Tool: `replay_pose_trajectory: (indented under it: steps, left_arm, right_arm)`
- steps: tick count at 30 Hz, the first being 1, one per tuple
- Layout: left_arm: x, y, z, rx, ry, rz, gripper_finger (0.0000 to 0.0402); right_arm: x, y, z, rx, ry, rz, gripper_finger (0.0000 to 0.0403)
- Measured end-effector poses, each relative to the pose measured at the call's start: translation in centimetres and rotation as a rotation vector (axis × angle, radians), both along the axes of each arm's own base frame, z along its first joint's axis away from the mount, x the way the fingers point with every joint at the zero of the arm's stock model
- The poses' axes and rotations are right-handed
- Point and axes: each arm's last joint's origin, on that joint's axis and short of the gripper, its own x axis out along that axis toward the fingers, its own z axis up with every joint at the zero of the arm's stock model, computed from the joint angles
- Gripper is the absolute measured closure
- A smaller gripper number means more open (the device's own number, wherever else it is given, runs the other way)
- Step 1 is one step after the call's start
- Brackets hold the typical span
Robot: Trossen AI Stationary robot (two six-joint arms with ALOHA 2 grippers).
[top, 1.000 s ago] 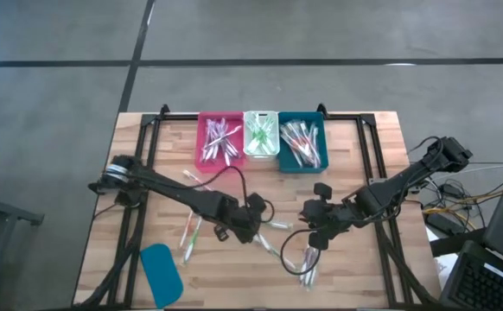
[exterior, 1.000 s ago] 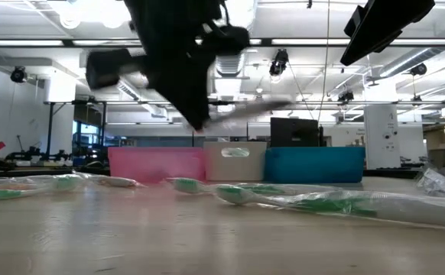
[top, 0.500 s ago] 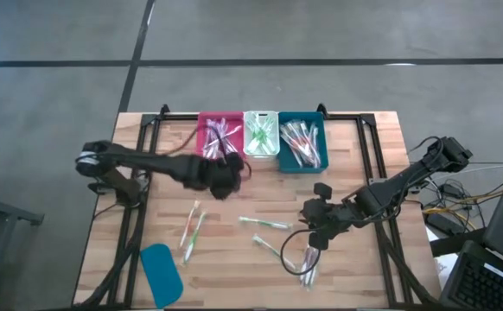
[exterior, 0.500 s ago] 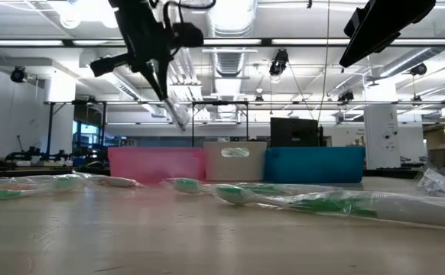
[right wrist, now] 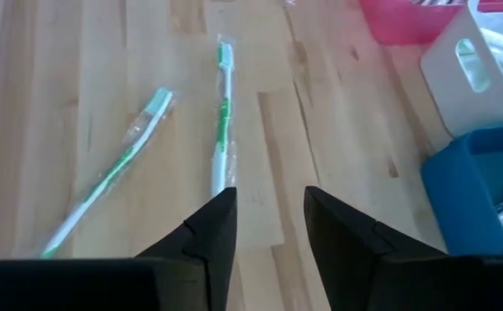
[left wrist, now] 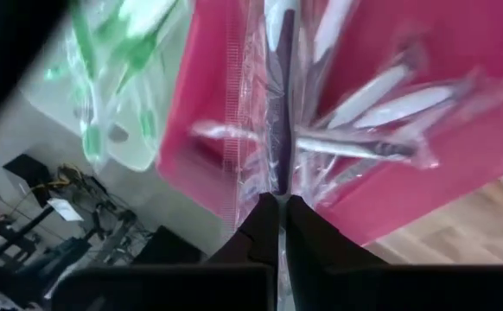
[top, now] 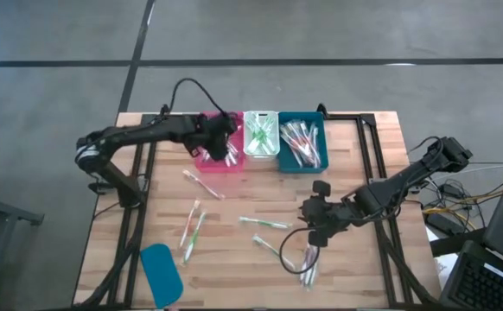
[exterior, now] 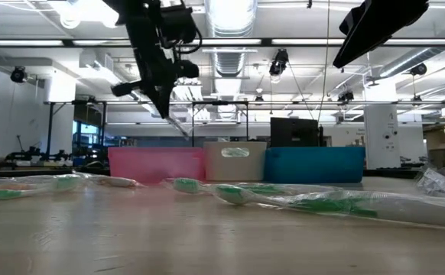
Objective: Pick & Place Toothbrushes
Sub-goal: Put the violet toothbrush into the pink bin
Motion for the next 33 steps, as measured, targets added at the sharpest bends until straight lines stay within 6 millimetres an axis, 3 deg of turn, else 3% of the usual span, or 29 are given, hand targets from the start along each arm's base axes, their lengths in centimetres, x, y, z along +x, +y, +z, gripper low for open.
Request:
replay_pose_trajectory:
  steps: [9, 18, 27, 33]
  left_arm:
    - [-1.9, 5.1, 0.0, -0.019, -0.054, 0.031, 0.0395]
    - [-2.6, 5.9, -3.4, 0.072, 0.063, -0.033, 0.0385]
    - [-2.6, 5.8, -6.0, 0.1, -0.012, -0.028, 0.0377]
    - [-2.8, 5.6, -7.0, 0.072, -0.036, -0.009, 0.0318]
  right_arm:
    - [0.6, -1.3, 0.0, -0.05, 0.006, -0.013, 0.0273]
    - [1.2, -3.1, 0.0, -0.085, 0.019, -0.042, 0.0308]
    - [1.4, -3.5, 0.0, -0.084, 0.02, -0.058, 0.0333]
    - [1.4, -3.5, 0.0, -0.082, 0.021, -0.057, 0.0328]
